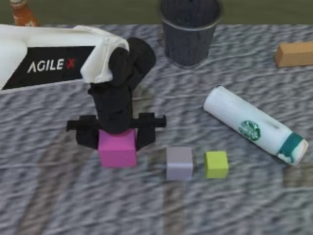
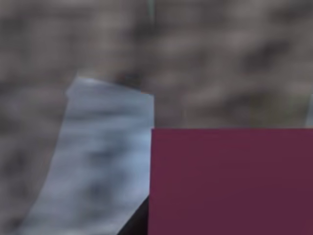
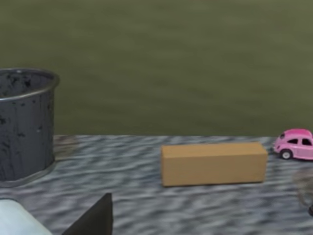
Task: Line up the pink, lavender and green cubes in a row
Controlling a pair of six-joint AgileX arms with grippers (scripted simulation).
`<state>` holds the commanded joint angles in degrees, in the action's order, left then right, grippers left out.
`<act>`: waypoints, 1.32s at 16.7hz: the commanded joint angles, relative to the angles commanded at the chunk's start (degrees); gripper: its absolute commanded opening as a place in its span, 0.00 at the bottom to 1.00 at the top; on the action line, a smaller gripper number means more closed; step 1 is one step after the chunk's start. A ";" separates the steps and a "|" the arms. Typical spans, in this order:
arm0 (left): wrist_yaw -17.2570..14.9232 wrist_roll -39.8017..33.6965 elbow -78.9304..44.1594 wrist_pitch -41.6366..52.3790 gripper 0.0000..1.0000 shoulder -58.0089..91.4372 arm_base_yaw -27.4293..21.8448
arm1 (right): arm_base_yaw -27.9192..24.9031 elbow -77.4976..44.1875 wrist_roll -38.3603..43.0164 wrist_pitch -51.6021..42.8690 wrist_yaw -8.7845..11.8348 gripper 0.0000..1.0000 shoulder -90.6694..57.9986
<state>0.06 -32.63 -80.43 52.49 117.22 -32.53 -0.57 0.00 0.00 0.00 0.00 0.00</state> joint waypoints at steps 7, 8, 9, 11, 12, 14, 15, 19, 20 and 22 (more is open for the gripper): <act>-0.01 0.04 3.49 -5.05 0.00 1.90 -0.25 | 0.00 0.00 0.00 0.00 0.00 1.00 0.00; -0.01 0.04 3.49 -5.05 0.08 1.90 -0.25 | 0.00 0.00 0.00 0.00 0.00 1.00 0.00; -0.01 0.04 3.49 -5.05 0.15 1.90 -0.25 | 0.00 0.00 0.00 0.00 0.00 1.00 0.00; -0.01 0.04 3.49 -5.05 0.30 1.90 -0.25 | 0.00 0.00 0.00 0.00 0.00 1.00 0.00; -0.01 0.04 3.49 -5.05 0.38 1.90 -0.25 | 0.00 0.00 0.00 0.00 0.00 1.00 0.00; -0.01 0.04 3.49 -5.05 0.53 1.90 -0.25 | 0.00 0.00 0.00 0.00 0.00 1.00 0.00; -0.01 0.04 3.49 -5.05 0.60 1.90 -0.25 | 0.00 0.00 0.00 0.00 0.00 1.00 0.00; -0.01 0.04 3.49 -5.05 0.90 1.90 -0.25 | 0.00 0.00 0.00 0.00 0.00 1.00 0.00; -0.01 0.04 3.49 -5.05 0.98 1.90 -0.25 | 0.00 0.00 0.00 0.00 0.00 1.00 0.00; -0.01 0.04 3.49 -5.05 1.00 1.90 -0.25 | 0.00 0.00 0.00 0.00 0.00 1.00 0.00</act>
<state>0.06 -32.59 -76.94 47.44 119.12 -32.78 -0.57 0.00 0.00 0.00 0.00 0.00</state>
